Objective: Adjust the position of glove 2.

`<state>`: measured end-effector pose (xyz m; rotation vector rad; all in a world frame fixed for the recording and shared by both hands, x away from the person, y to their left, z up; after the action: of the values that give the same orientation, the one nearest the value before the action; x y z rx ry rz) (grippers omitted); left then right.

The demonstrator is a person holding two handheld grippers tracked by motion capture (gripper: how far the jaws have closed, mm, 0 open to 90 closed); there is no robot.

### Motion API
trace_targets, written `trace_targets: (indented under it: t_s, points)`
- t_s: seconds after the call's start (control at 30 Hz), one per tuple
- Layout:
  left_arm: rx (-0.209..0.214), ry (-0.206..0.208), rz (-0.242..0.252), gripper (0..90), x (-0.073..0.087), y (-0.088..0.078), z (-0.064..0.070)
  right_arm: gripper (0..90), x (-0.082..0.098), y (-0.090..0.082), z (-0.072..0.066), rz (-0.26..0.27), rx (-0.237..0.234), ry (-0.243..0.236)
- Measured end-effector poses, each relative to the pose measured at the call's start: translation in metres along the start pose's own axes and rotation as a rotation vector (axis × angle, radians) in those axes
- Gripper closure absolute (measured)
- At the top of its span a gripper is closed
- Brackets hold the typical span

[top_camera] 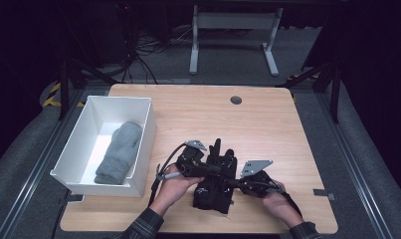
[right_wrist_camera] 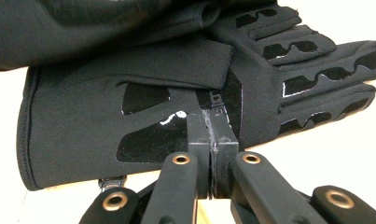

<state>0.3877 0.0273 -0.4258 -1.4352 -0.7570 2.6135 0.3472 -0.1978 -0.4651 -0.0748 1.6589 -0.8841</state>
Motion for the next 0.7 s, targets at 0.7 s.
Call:
trace_targets:
  t_s: [0.7]
  points:
    - [-0.009,-0.003,-0.055,66.6,0.011,0.026,-0.007,83.1,-0.007,-0.011,0.012,0.081,0.088,0.022]
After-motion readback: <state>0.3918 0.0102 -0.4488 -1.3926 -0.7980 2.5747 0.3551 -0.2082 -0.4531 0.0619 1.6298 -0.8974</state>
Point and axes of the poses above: each handheld gripper's, and its own axes: y roughly forward along the jaws, x roughly out of its underside, z roughly to its right, the point moved 1 cm from there along y, roughly forward along the jaws, and after that the axes turned 11 degrees about z, right-handed, at the moved point
